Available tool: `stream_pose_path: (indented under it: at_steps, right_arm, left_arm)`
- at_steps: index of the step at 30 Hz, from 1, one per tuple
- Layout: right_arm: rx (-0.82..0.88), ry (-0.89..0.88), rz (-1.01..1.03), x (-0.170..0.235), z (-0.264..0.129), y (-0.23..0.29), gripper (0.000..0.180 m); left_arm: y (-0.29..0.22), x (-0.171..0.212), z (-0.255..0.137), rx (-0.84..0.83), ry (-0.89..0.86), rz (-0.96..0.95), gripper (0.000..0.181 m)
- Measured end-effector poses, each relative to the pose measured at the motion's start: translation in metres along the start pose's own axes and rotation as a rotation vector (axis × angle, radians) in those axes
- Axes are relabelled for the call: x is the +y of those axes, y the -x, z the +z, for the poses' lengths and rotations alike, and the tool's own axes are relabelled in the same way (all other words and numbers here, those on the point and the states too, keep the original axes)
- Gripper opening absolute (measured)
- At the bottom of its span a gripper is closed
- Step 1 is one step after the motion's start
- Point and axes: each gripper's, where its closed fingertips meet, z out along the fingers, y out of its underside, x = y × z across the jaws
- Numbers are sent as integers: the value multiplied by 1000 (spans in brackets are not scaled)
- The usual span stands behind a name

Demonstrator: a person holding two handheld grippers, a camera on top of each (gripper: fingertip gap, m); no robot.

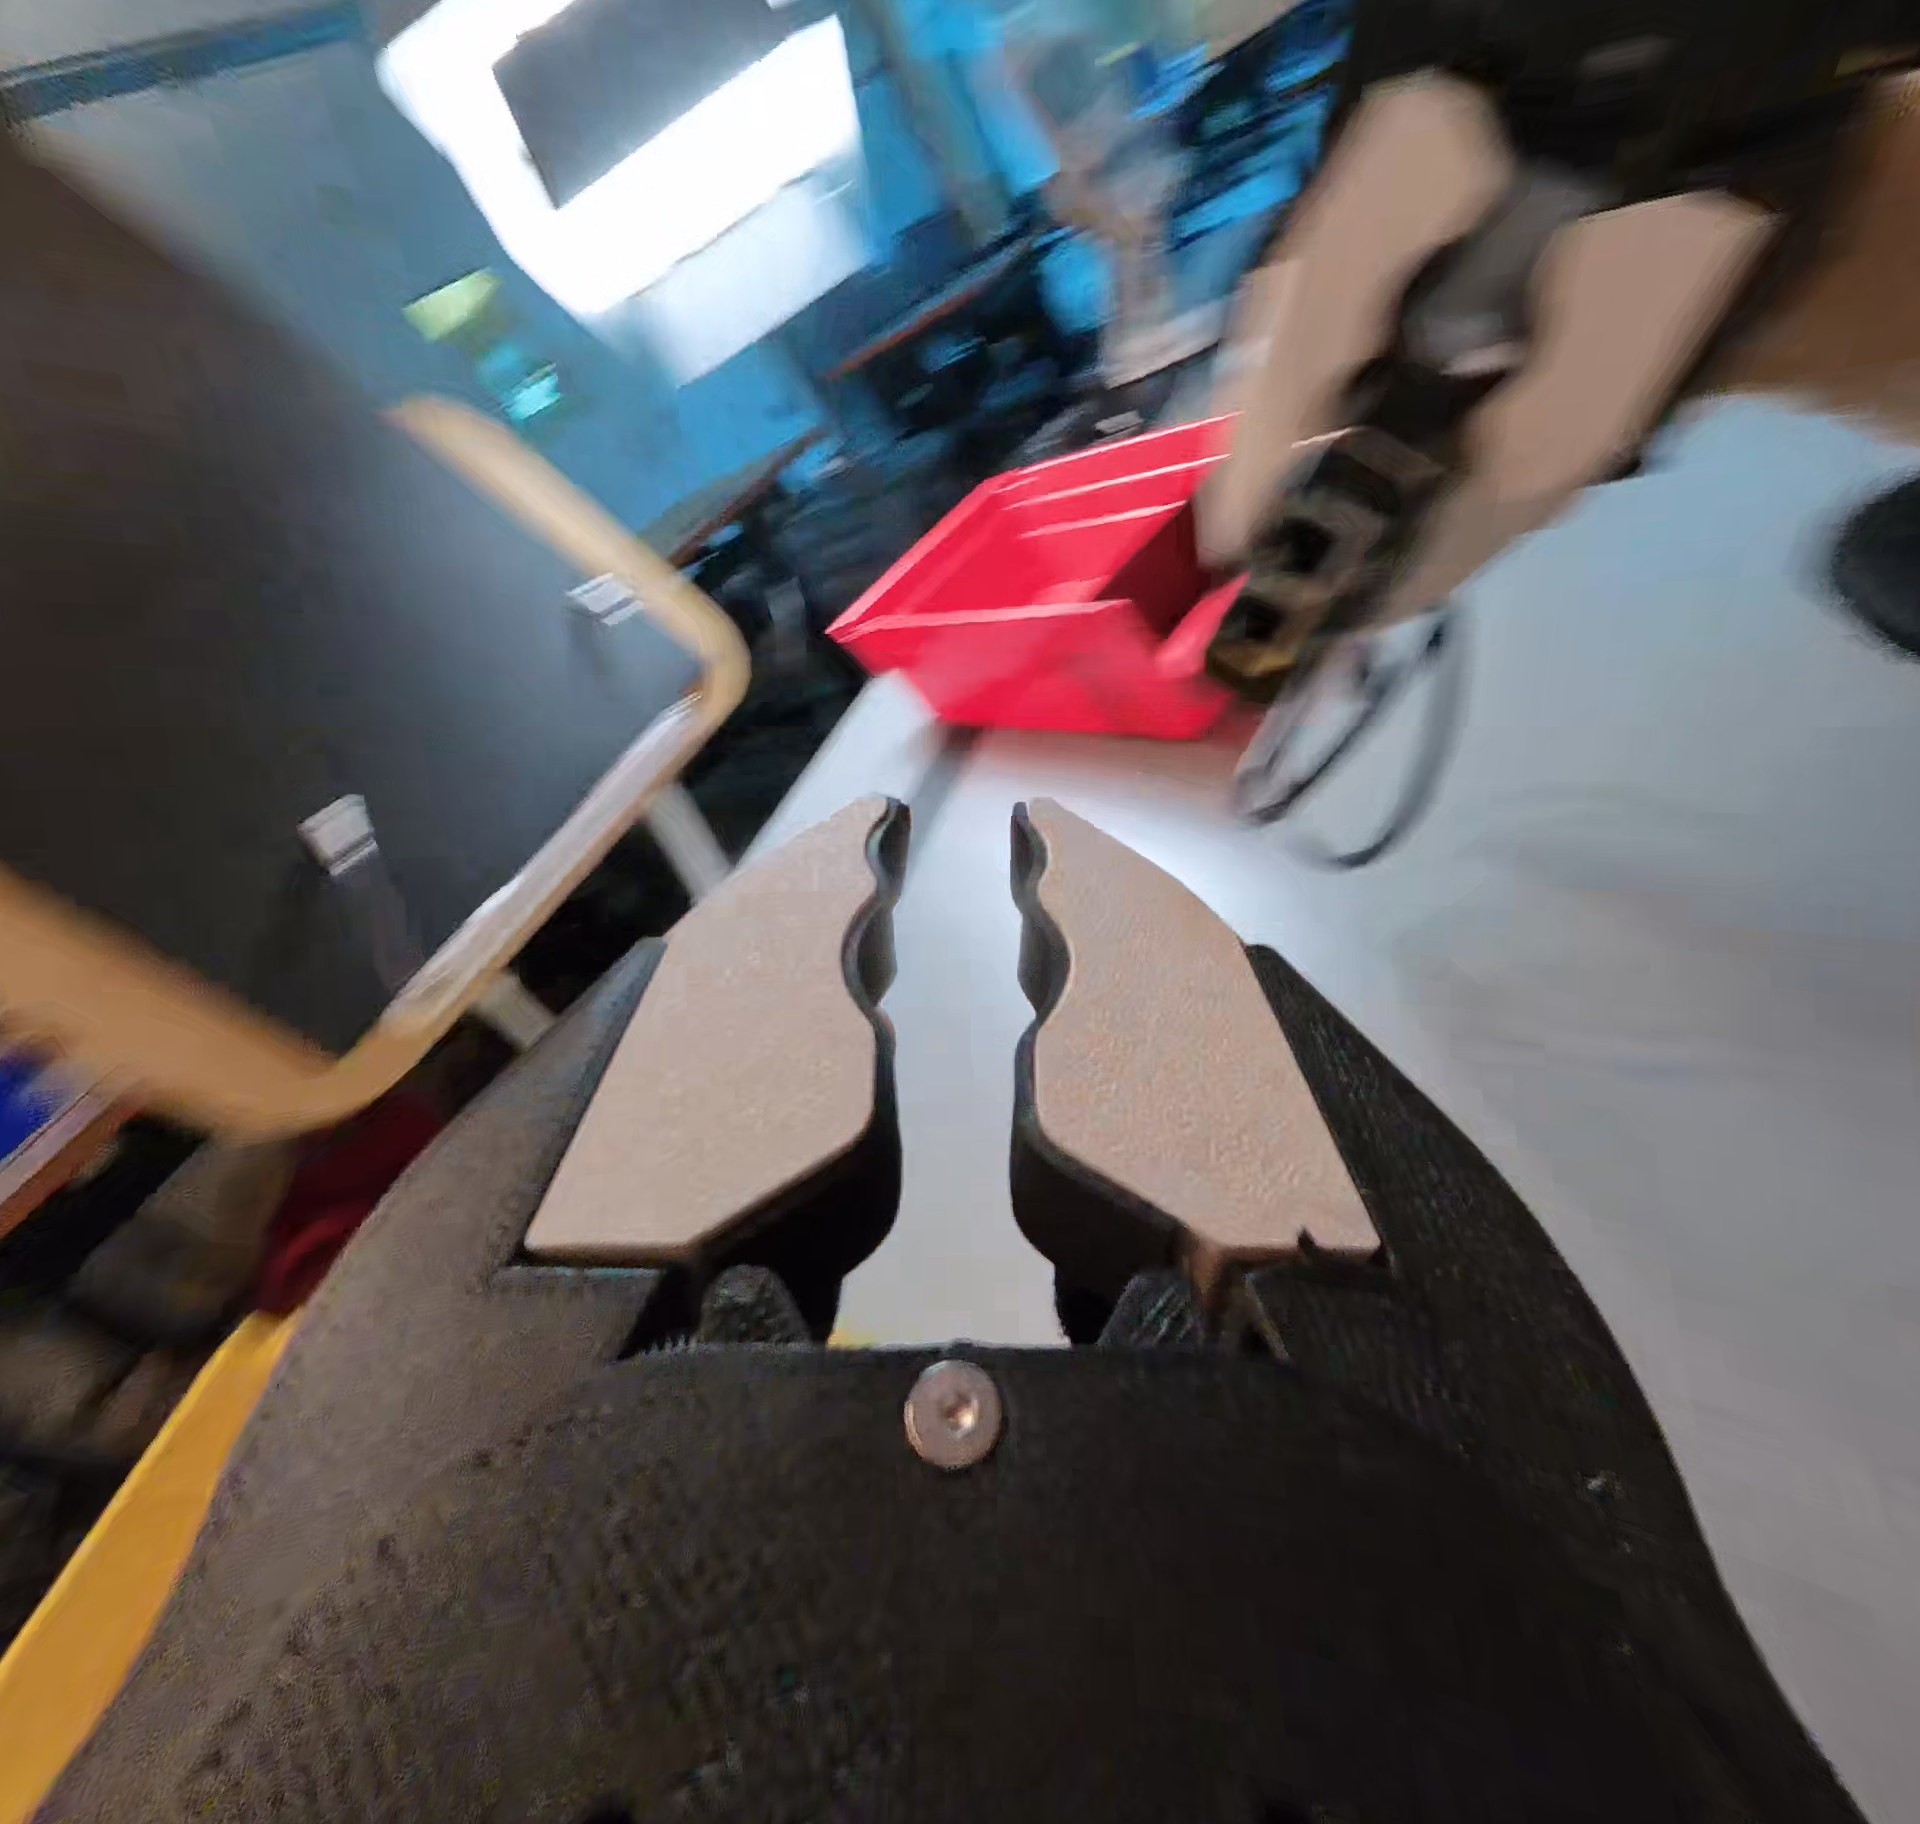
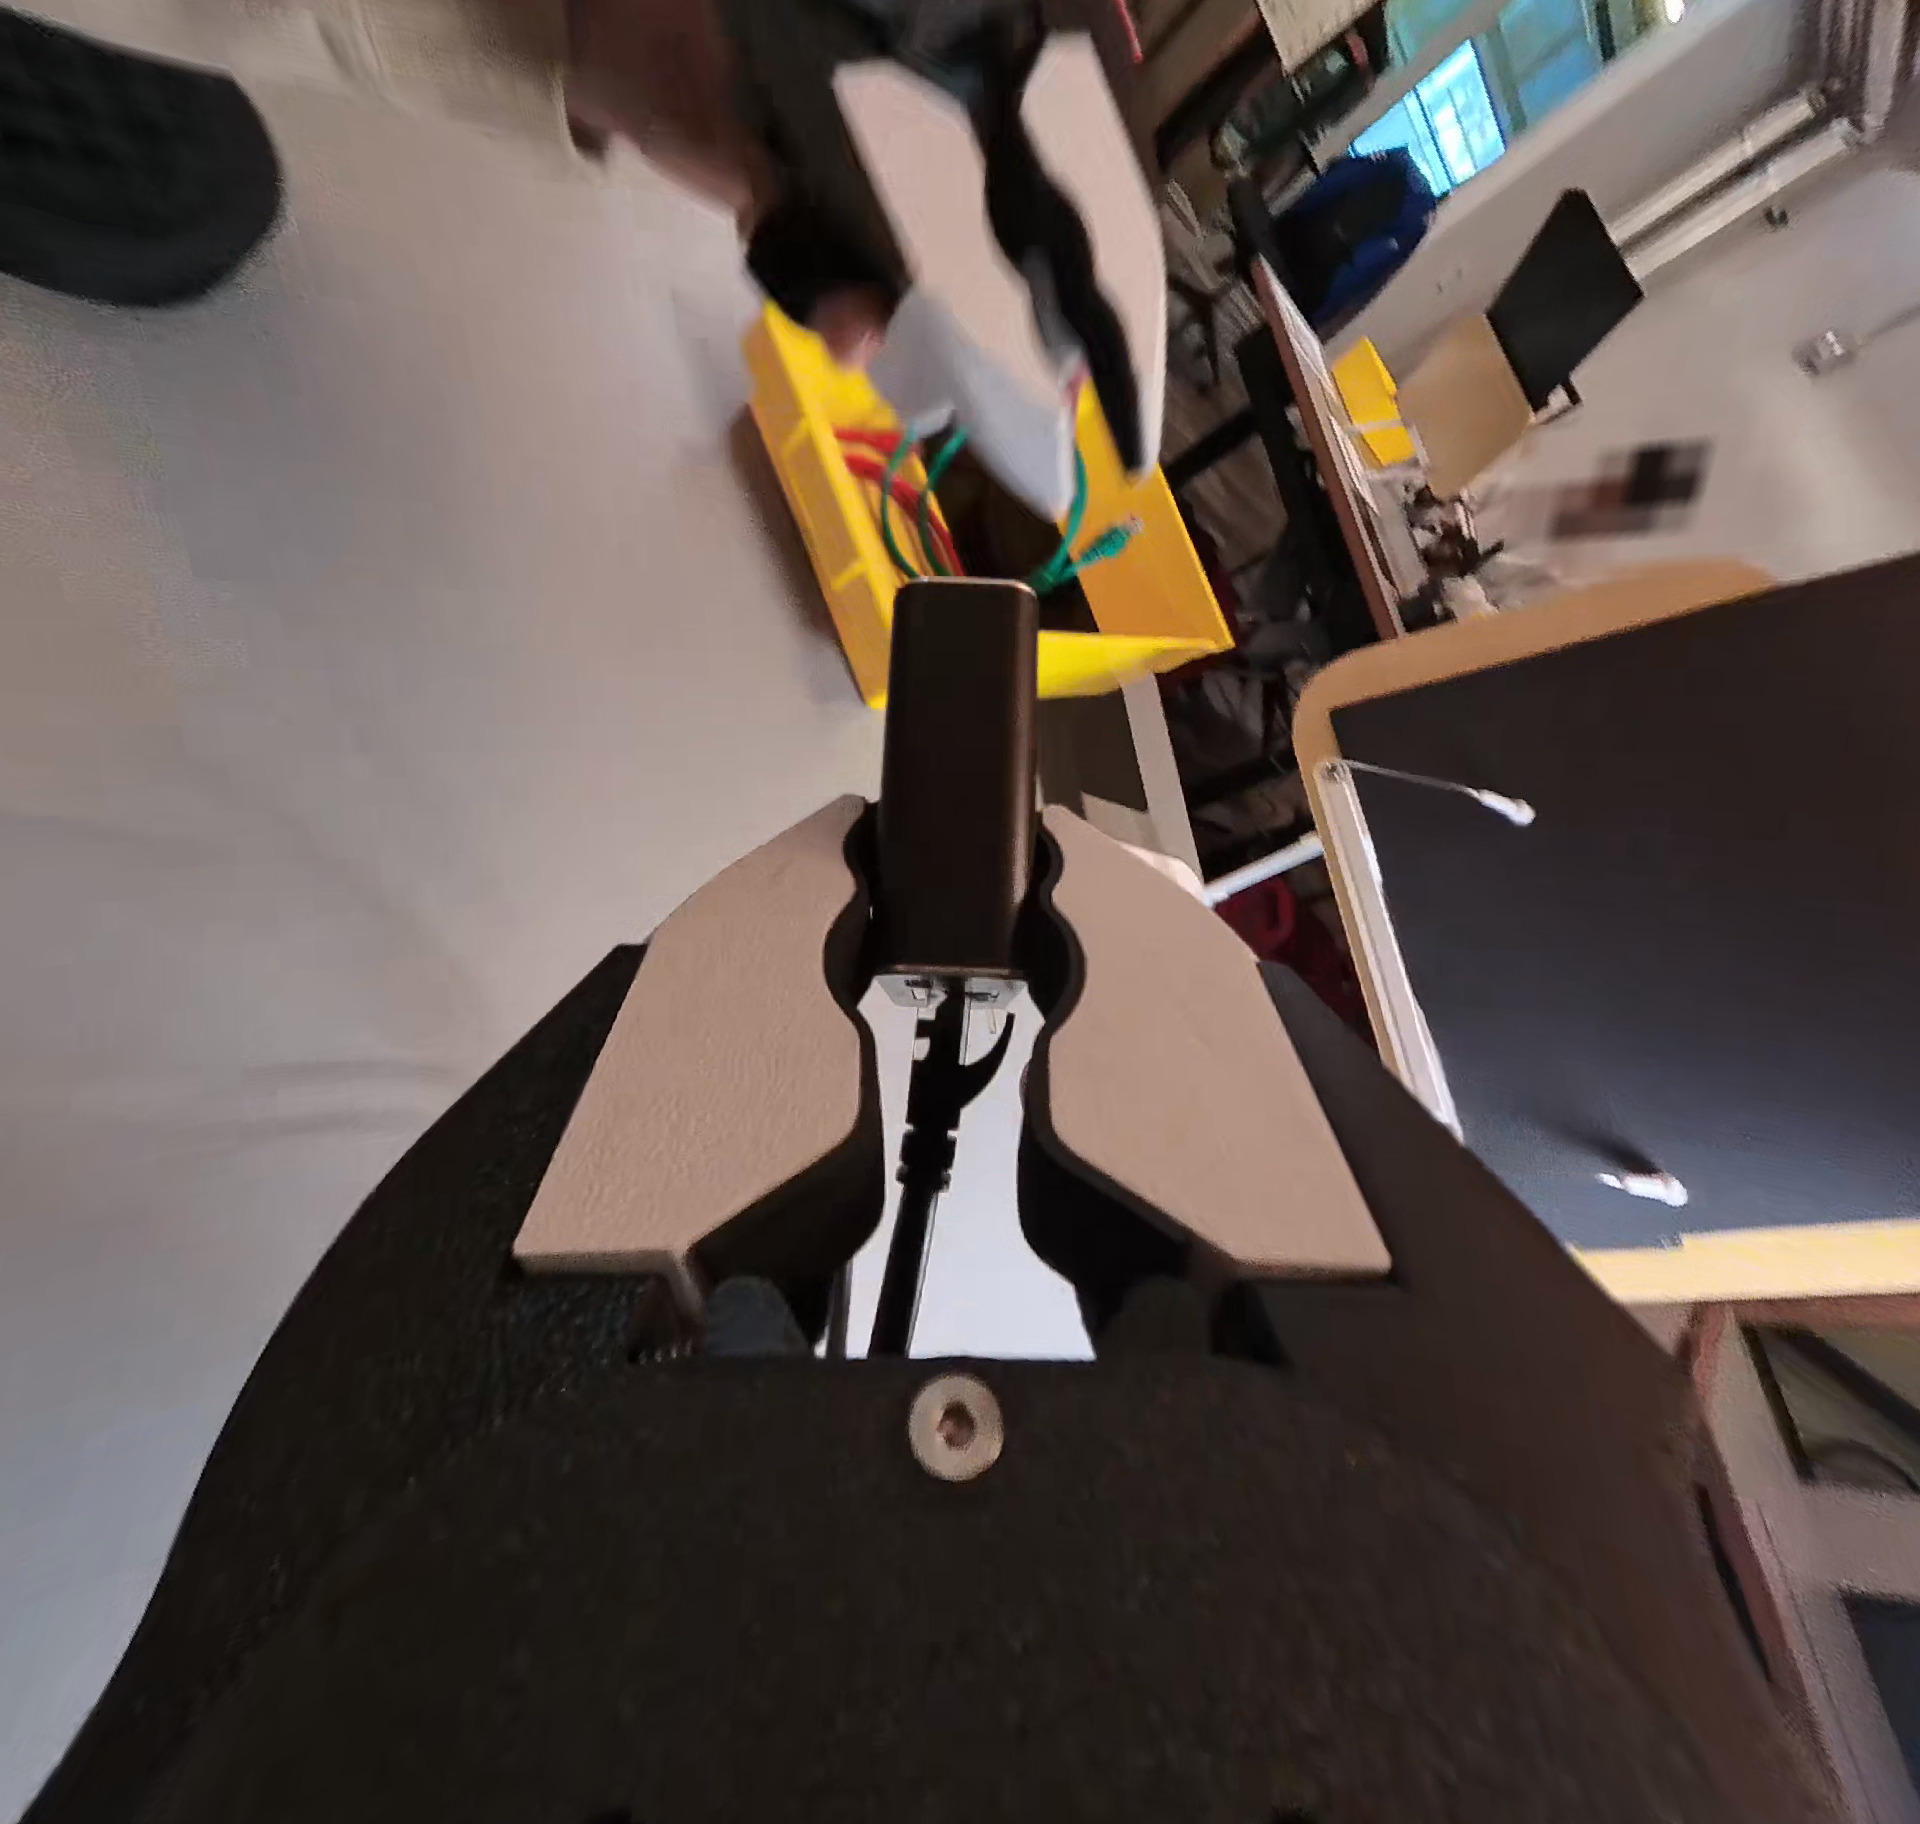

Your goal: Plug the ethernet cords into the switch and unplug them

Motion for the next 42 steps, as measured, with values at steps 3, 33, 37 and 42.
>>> stream_pose_path:
  at_steps: [3,33,37,42]
  right_arm:
    - [48,53,-2,12,1,-10,26]
    - [115,50,47,27,-15,-36,26]
    - [122,20,75,25,-19,-40,26]
    - [130,21,83,24,-18,-41,26]
  left_arm:
    - [85,31,-41,-312,105,-126,23]
    - [158,238,-20,-489,616,-767,21]
    - [143,164,-17,-389,403,-604,18]
    - [100,65,-16,-194,143,-479,15]
